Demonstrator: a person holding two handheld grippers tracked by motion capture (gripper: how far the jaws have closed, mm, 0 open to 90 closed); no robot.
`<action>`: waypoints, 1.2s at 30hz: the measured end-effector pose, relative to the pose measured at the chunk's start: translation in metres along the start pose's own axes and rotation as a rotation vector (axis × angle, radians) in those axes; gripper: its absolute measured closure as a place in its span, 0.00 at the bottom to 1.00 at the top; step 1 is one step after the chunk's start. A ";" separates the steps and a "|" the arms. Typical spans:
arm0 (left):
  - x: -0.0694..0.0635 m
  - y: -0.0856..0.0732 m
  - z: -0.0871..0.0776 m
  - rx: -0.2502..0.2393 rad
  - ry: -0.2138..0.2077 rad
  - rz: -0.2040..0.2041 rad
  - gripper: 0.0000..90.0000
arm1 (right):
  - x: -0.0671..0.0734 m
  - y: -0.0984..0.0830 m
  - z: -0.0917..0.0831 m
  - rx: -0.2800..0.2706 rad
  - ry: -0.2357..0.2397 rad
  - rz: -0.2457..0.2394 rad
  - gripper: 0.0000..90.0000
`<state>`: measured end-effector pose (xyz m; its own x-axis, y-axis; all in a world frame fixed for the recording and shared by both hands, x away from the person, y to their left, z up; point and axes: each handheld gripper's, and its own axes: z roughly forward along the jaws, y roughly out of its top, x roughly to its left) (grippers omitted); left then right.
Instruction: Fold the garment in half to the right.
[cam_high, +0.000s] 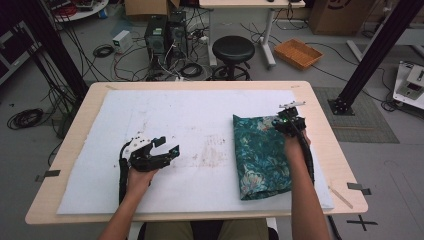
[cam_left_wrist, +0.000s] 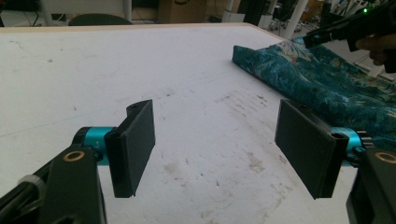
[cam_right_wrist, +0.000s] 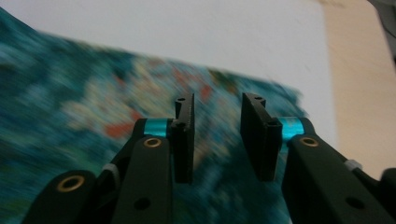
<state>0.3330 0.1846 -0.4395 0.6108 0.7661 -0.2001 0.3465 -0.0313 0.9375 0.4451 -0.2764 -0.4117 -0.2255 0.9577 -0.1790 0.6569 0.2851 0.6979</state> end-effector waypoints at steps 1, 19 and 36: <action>0.000 0.000 0.000 0.000 0.000 0.000 0.32 | -0.003 -0.004 0.000 0.013 -0.020 0.008 0.76; -0.002 -0.001 0.003 0.008 -0.001 0.002 0.32 | -0.026 -0.025 0.002 -0.051 0.033 0.086 0.79; -0.002 -0.001 0.002 0.006 -0.006 0.009 0.32 | -0.022 -0.026 -0.016 -0.127 0.186 0.113 0.40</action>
<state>0.3328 0.1820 -0.4404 0.6180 0.7622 -0.1929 0.3449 -0.0423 0.9377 0.4210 -0.3054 -0.4150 -0.2922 0.9560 0.0272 0.5925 0.1586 0.7898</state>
